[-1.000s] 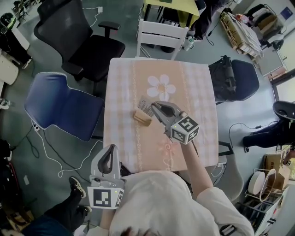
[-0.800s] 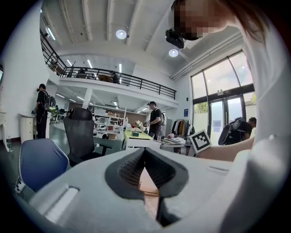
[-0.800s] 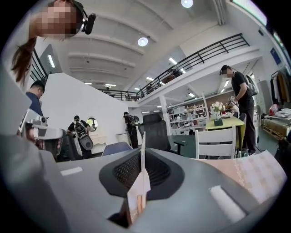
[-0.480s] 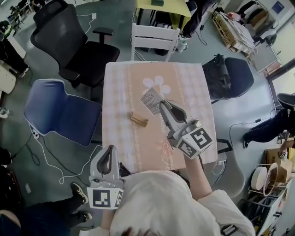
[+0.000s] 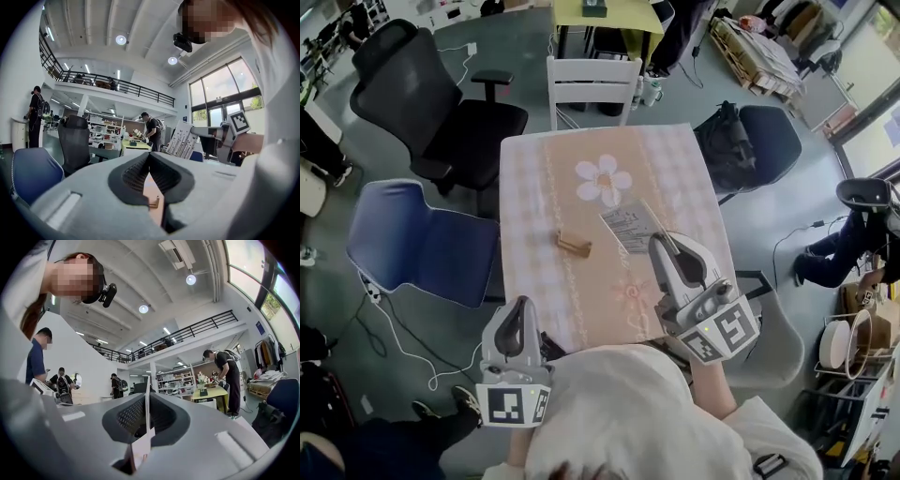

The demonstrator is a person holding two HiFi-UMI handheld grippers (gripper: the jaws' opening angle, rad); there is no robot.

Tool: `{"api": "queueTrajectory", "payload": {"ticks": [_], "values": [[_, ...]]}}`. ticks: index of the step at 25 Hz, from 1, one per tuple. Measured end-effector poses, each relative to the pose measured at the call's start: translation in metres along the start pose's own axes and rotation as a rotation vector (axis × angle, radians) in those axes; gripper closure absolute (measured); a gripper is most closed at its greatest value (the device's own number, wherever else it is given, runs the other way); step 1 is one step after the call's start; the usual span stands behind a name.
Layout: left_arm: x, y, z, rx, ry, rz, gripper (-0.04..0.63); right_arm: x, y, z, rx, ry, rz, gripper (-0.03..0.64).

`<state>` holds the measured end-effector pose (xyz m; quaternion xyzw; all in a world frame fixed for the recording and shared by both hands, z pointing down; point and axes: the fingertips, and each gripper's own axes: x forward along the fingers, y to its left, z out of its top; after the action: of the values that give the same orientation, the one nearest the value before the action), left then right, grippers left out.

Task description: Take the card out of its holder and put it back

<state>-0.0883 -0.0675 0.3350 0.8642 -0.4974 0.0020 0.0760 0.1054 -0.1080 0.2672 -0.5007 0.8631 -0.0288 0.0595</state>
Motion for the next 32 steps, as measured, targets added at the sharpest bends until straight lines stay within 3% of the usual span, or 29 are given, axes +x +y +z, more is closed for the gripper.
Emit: {"api": "queueTrajectory", "payload": {"ticks": [12,32], "values": [[-0.015,-0.006,0.007,0.015,-0.023,-0.009,0.595,-0.063,0.025,-0.029,0.011,0.050,-0.040,0.597],[-0.034,-0.015,-0.006,0.001,0.017,0.006,0.595,-0.076,0.048,-0.058,0.071,0.090,-0.026,0.597]]}}
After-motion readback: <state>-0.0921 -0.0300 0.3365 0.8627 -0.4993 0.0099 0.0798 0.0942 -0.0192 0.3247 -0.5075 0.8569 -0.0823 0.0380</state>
